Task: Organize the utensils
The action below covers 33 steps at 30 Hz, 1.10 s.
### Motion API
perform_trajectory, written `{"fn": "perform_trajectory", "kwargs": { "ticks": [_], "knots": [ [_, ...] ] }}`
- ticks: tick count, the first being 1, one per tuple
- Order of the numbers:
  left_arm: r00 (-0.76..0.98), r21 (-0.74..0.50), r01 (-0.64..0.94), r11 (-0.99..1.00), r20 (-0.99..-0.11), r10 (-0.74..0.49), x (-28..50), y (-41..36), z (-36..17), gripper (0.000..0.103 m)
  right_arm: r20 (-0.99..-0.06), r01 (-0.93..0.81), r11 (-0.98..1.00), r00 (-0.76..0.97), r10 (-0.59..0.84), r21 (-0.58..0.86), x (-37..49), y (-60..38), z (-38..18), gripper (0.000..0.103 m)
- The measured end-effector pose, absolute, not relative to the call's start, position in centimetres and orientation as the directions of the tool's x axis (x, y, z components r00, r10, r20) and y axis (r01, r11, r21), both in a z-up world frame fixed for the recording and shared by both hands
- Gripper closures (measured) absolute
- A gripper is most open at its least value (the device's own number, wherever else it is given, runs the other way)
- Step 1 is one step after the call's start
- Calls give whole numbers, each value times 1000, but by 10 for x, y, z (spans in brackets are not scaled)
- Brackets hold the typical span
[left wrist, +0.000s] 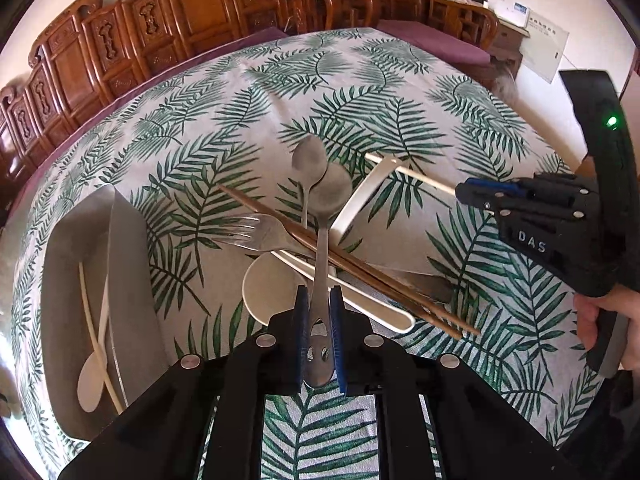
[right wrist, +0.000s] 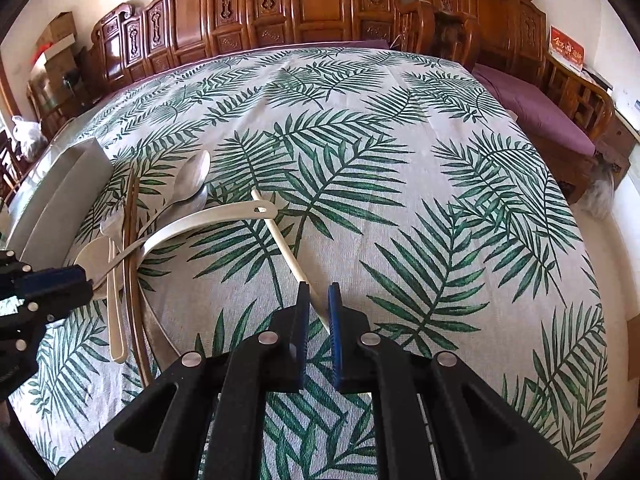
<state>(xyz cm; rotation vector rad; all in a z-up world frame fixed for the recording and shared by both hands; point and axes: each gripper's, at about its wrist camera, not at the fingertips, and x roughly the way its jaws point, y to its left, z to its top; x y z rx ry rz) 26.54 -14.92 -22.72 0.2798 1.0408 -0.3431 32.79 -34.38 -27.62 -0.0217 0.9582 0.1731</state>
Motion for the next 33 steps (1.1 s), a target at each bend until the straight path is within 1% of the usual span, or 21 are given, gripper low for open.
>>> {"fn": "perform_trajectory", "kwargs": {
  "ticks": [4, 6, 9, 14, 16, 17, 22, 24, 26, 27, 30, 33],
  "knots": [
    [461, 82, 411, 908, -878, -129, 275, -154, -229, 92, -818, -151, 986, 558, 141, 67, 328, -346, -276, 90],
    [458, 95, 417, 904, -881, -118, 282, -157, -230, 88, -818, -151, 986, 557, 145, 71, 328, -347, -277, 90],
    [447, 107, 438, 893, -888, -112, 289, -162, -236, 86, -816, -150, 986, 558, 149, 77, 329, -347, -277, 90],
    [448, 158, 470, 869, -890, -81, 298, -172, -238, 86, -813, -168, 984, 563, 146, 60, 332, -346, -277, 90],
    [445, 162, 474, 866, -892, -77, 300, -173, -238, 87, -811, -177, 983, 567, 146, 53, 334, -345, -277, 90],
    [440, 158, 474, 866, -895, -77, 302, -173, -237, 95, -809, -183, 982, 569, 147, 50, 335, -345, -277, 90],
    [440, 169, 478, 862, -895, -68, 299, -174, -236, 96, -810, -210, 978, 569, 141, 22, 337, -341, -277, 91],
    [447, 158, 468, 869, -891, -78, 298, -171, -233, 96, -812, -212, 976, 561, 161, 46, 337, -342, -276, 95],
    [454, 145, 459, 877, -886, -91, 296, -168, -229, 96, -811, -207, 976, 557, 179, 73, 338, -343, -273, 96],
    [458, 136, 454, 881, -883, -100, 295, -167, -227, 96, -805, -205, 975, 561, 193, 91, 337, -344, -270, 103],
    [469, 118, 440, 890, -876, -116, 294, -164, -221, 96, -770, -188, 972, 597, 225, 139, 334, -350, -256, 103],
    [486, 102, 425, 900, -864, -131, 294, -161, -214, 96, -764, -186, 969, 599, 241, 160, 334, -351, -254, 103]
  ]
}}
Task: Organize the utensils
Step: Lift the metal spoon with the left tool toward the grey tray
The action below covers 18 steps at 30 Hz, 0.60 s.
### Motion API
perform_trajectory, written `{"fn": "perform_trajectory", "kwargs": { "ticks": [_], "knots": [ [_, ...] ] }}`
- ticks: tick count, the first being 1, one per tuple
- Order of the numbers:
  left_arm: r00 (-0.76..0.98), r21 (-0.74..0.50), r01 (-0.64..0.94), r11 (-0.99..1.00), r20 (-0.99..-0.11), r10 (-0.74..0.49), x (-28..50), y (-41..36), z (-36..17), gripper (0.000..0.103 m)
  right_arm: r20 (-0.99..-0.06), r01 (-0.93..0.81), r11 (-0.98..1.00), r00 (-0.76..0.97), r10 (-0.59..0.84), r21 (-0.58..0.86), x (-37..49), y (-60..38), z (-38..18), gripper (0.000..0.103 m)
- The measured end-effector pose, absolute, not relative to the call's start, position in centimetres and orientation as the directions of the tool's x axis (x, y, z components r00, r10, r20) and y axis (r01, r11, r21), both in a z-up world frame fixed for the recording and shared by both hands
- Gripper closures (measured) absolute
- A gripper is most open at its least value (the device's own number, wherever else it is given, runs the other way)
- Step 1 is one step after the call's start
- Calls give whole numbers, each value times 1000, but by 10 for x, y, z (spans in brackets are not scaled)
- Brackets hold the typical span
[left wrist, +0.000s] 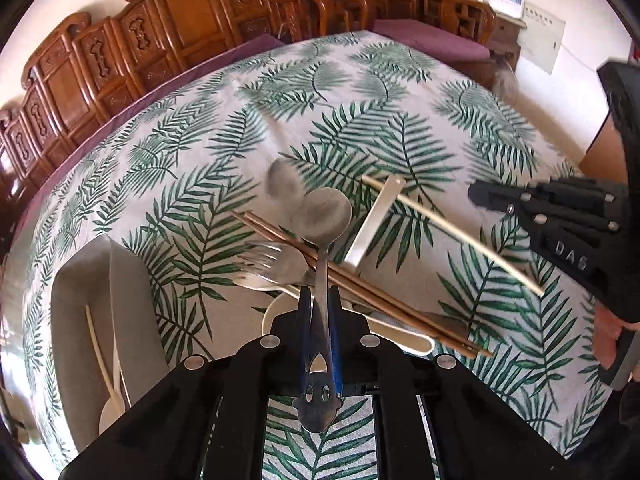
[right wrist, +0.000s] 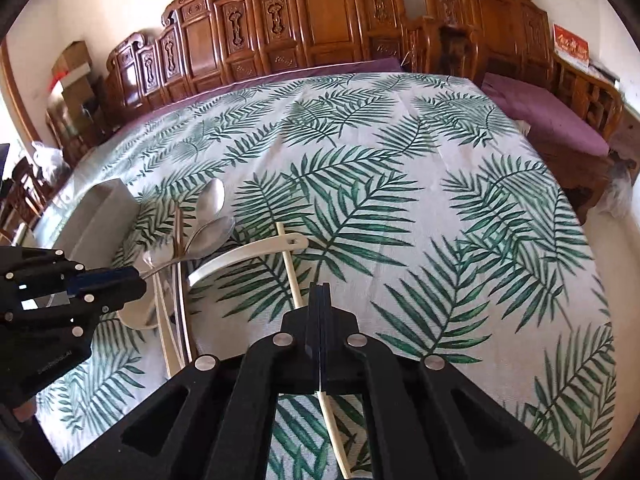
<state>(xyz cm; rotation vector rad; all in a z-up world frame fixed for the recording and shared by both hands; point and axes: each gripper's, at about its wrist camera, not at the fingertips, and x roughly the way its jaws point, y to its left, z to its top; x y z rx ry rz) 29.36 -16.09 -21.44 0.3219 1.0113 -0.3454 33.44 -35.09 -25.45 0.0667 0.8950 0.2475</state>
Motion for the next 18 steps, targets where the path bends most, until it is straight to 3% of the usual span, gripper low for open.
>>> {"fn": "perform_trajectory", "kwargs": {
  "ticks": [7, 11, 16, 18],
  "knots": [
    [506, 56, 425, 904, -842, -185, 290, -158, -194, 96, -779, -217, 972, 594, 202, 86, 335, -340, -263, 101],
    [517, 38, 420, 907, -831, -205, 285, -154, -187, 96, -786, -253, 966, 586, 195, 52, 340, -331, -269, 72],
    [526, 15, 417, 909, -819, -228, 277, -147, -181, 96, -812, -303, 953, 561, 161, -20, 350, -318, -277, 73],
    [533, 8, 416, 909, -812, -237, 272, -144, -178, 96, -812, -315, 949, 562, 158, -33, 352, -314, -278, 88]
  ]
}}
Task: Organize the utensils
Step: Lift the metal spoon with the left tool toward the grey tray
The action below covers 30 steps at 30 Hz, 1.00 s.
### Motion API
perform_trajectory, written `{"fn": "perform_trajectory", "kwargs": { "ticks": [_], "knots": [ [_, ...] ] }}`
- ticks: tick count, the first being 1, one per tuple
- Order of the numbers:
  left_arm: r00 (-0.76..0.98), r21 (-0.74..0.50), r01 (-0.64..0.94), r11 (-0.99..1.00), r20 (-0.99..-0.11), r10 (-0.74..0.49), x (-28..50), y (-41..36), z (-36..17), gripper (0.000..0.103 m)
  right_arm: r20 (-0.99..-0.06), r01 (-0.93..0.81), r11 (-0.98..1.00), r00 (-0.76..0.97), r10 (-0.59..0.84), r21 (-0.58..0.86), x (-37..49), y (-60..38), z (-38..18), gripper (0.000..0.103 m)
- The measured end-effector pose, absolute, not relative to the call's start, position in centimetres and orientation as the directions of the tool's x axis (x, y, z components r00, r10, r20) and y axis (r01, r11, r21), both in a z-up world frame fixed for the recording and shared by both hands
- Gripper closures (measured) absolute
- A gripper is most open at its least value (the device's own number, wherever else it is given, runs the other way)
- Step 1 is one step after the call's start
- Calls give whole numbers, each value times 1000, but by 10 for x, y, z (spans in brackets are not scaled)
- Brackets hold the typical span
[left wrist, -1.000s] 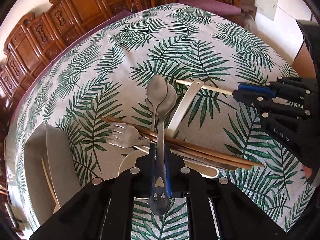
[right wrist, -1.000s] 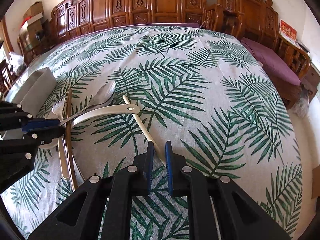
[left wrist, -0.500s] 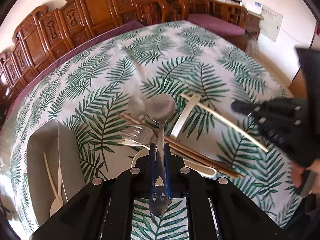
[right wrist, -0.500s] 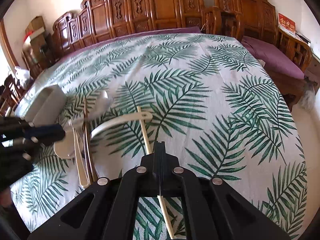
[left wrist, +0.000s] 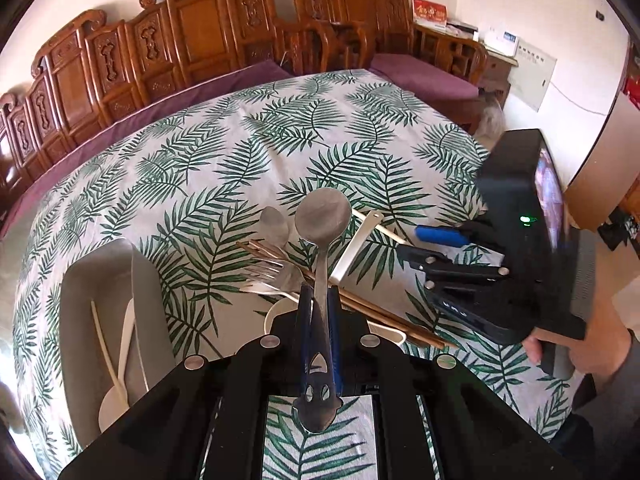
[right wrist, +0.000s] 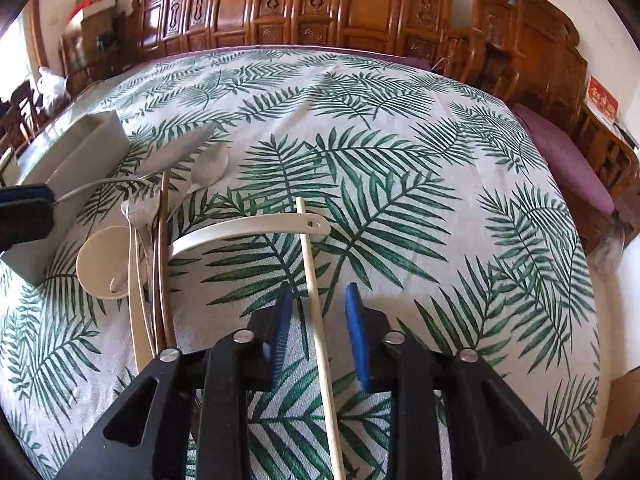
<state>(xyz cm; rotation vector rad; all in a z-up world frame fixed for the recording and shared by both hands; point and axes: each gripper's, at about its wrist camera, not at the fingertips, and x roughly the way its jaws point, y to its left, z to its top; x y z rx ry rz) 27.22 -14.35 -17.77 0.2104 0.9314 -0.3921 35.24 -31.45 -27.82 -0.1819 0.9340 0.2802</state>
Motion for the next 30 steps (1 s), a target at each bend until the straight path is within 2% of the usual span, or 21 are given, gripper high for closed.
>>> {"fn": "perform_trajectory", "kwargs": {
  "ticks": [1, 2, 6, 13, 25, 30],
  "knots": [
    [535, 5, 415, 910, -810, -240, 271, -142, -176, 96, -812, -315, 948, 561, 158, -34, 353, -314, -278, 95],
    [538, 0, 416, 909, -806, -246, 269, -139, -174, 96, -813, -313, 949, 564, 144, -49, 355, -313, -279, 97],
    [546, -21, 414, 910, -794, -267, 263, -127, -170, 96, -816, -302, 953, 559, 149, -34, 361, -315, -279, 98],
    [565, -53, 413, 909, -768, -301, 255, -106, -162, 96, -788, -181, 983, 609, 95, -21, 368, -329, -268, 98],
    [619, -62, 370, 927, -728, -295, 245, -60, -144, 96, -633, -226, 974, 750, 193, 29, 325, -311, -193, 98],
    [640, -56, 344, 937, -716, -278, 237, -43, -134, 96, -595, -218, 976, 783, 181, 10, 312, -304, -172, 98]
  ]
}}
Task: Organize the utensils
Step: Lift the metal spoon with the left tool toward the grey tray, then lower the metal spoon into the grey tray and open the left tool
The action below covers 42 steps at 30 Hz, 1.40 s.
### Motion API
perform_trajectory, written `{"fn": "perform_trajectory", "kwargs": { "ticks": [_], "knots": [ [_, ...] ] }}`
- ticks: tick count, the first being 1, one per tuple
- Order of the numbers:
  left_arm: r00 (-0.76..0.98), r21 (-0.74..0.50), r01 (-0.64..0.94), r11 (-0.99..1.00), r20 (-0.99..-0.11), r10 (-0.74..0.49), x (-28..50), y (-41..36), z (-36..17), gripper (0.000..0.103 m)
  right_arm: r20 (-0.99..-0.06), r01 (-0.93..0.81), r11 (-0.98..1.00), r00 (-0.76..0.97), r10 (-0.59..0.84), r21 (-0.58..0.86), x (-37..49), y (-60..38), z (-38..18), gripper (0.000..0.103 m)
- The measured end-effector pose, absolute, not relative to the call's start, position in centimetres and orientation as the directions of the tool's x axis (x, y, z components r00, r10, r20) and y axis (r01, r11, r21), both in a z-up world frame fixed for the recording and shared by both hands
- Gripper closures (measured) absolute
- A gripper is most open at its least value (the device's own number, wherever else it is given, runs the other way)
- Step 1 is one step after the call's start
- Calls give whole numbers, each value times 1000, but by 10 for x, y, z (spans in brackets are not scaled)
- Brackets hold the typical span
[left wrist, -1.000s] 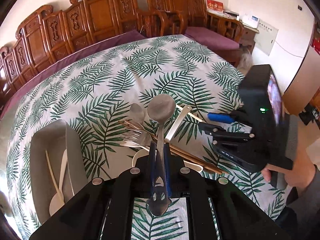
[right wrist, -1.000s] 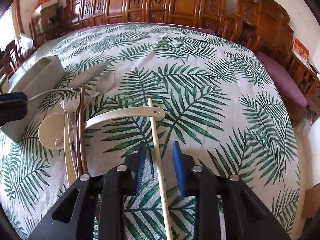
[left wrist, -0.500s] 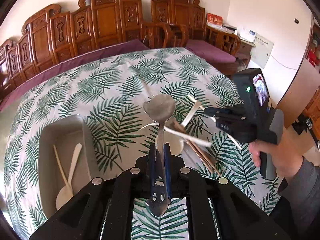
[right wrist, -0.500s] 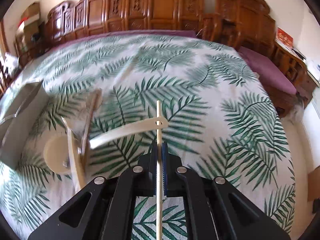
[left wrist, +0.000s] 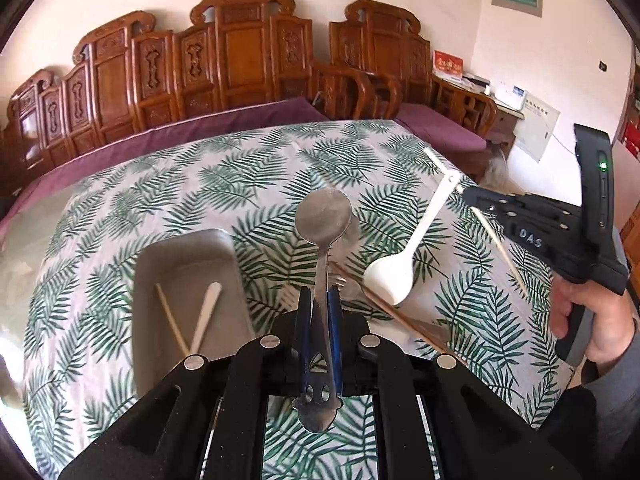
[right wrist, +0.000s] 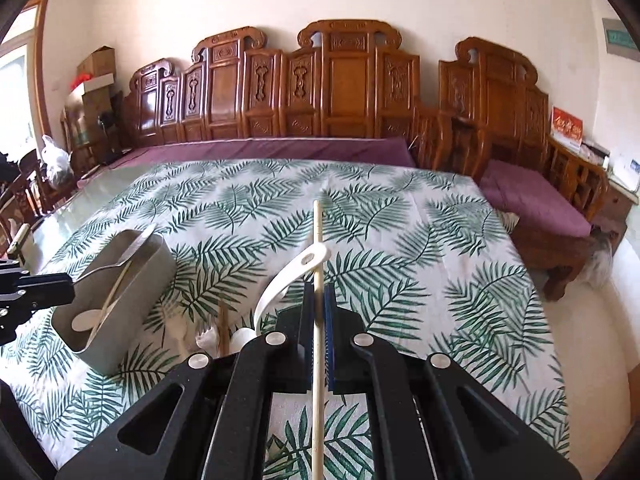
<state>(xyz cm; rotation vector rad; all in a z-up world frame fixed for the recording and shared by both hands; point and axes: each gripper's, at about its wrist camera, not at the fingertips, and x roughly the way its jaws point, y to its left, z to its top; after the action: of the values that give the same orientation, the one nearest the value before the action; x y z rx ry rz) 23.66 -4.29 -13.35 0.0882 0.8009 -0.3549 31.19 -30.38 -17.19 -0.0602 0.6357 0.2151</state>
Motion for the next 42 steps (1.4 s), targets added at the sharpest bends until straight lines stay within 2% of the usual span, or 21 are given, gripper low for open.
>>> {"fn": "perform_trajectory", "kwargs": {
  "ticks": [4, 9, 17, 23, 31, 37, 38, 42],
  "knots": [
    [655, -47, 325, 945, -709, -260, 233, -31, -126, 96, -586, -202, 979, 793, 167, 6, 309, -303, -162, 98],
    [669, -45, 291, 956, -704, -237, 231, -9, -123, 96, -563, -152, 985, 822, 83, -77, 302, -299, -149, 98],
    [680, -67, 242, 968, -700, -219, 232, 23, -123, 96, -549, -173, 980, 831, 90, -101, 290, -293, -122, 98],
    [671, -65, 198, 978, -718, -184, 240, 44, -137, 95, -563, -228, 970, 814, 142, -85, 283, -265, -118, 98],
    [608, -39, 143, 989, -785, -119, 270, 61, -179, 95, -614, -329, 944, 746, 257, -5, 284, -213, -140, 97],
    [571, -47, 119, 992, -814, -107, 285, 66, -202, 95, -636, -386, 923, 711, 299, 3, 285, -177, -149, 97],
    [569, -49, 118, 992, -815, -108, 286, 66, -203, 103, -639, -392, 920, 707, 303, 3, 287, -174, -151, 97],
    [568, -59, 125, 990, -814, -121, 290, 62, -204, 103, -647, -407, 913, 696, 312, 2, 287, -166, -153, 97]
  ]
}}
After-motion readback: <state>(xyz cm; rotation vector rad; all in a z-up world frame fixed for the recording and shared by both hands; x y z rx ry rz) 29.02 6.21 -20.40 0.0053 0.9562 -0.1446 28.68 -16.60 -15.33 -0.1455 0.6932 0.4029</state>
